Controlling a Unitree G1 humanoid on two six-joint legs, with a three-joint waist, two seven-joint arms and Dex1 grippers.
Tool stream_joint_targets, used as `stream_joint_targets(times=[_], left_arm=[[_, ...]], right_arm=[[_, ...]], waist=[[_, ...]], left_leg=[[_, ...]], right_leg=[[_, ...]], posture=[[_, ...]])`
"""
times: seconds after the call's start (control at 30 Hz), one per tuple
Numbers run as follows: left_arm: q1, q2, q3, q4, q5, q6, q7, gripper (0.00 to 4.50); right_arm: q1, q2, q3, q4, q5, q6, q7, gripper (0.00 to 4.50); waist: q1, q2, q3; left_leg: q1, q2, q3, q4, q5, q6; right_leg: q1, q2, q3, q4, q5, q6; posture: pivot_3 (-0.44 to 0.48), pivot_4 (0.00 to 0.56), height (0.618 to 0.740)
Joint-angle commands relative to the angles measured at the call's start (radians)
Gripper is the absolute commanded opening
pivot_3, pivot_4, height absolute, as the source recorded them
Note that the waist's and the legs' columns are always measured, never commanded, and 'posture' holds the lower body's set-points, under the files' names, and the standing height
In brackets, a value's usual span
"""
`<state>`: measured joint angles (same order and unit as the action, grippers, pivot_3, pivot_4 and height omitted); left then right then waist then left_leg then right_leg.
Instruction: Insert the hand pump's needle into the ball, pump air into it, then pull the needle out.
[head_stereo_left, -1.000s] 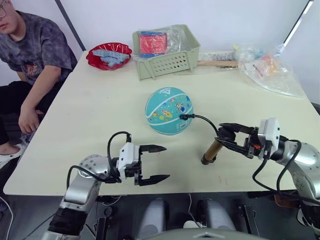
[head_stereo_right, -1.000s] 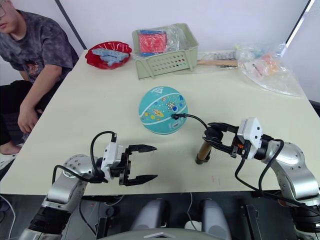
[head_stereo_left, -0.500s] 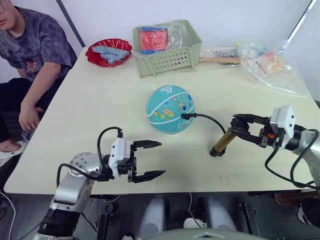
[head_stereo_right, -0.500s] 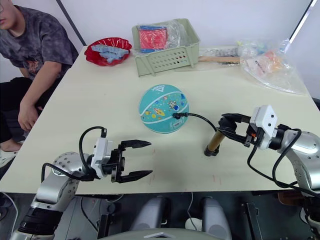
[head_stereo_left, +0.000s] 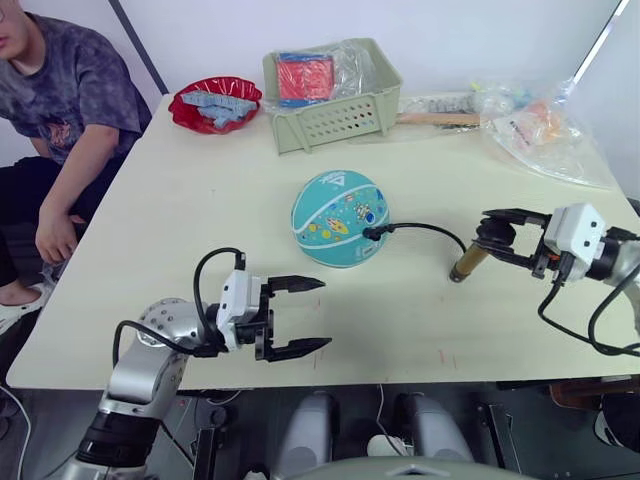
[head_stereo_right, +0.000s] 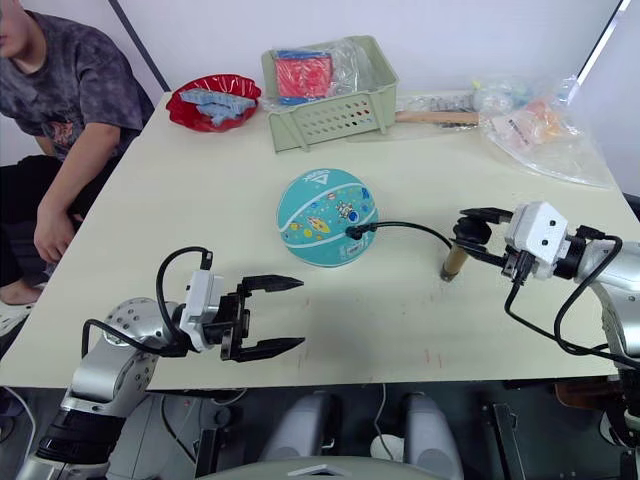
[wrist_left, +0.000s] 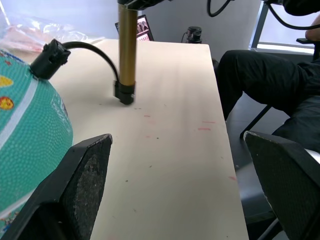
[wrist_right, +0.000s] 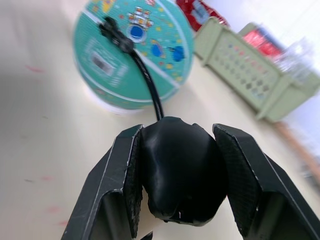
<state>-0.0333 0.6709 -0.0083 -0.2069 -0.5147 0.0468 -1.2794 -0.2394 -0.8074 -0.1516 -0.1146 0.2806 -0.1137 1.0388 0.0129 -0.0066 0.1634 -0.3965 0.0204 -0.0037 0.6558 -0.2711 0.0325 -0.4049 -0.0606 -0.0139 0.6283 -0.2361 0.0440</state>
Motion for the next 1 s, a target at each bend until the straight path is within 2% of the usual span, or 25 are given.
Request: stream_joint_targets(times=[0.03,0.3,0.53,0.67,1.0], left_arm=[[-0.005,-0.003,0.018,-0.040,-0.029,0.011,0.011,4.50],[-0.012,-0.022,0.033,-0.055,-0.057,0.041,0.049,4.50],[-0.006,-0.026,0.042,-0.070,-0.067,0.049,0.067,4.50],[0.009,-0.023,0.067,-0.084,-0.083,0.057,0.079,4.50],[0.009,-0.025,0.068,-0.093,-0.086,0.064,0.084,4.50]], right_arm=[[-0.022,-0.001,-0.001,0.023,-0.045,-0.103,-0.013,1.69],[-0.056,0.007,0.036,0.161,-0.185,-0.362,-0.068,1.69],[-0.070,0.001,0.078,0.270,-0.311,-0.565,-0.157,1.69],[-0.085,-0.015,0.108,0.341,-0.490,-0.713,-0.269,1.69],[-0.057,0.058,0.234,0.327,-0.586,-0.741,-0.373,1.69]], waist=[[0.000,0.000,0.000],[0.000,0.000,0.000],[0.000,0.001,0.001],[-0.001,0.001,0.001],[-0.002,0.000,0.000]], left_leg=[[0.000,0.000,0.000,0.000,0.000,0.000],[0.000,0.000,0.001,0.003,0.000,0.000],[0.000,0.000,0.002,0.014,0.000,0.000],[0.002,0.000,0.003,0.015,0.000,0.000],[0.003,0.001,0.006,0.016,0.000,0.000]], right_leg=[[0.000,0.000,0.000,0.000,0.000,0.000],[0.000,0.000,0.002,0.002,0.001,0.001],[0.000,0.000,0.003,0.013,0.001,0.001],[0.000,0.000,0.005,0.015,0.001,0.001],[0.000,0.002,0.009,0.016,0.001,0.001]], posture=[[0.000,0.150,0.738],[0.000,0.150,0.738],[0.000,0.150,0.738],[0.000,0.150,0.738],[0.000,0.150,0.738]])
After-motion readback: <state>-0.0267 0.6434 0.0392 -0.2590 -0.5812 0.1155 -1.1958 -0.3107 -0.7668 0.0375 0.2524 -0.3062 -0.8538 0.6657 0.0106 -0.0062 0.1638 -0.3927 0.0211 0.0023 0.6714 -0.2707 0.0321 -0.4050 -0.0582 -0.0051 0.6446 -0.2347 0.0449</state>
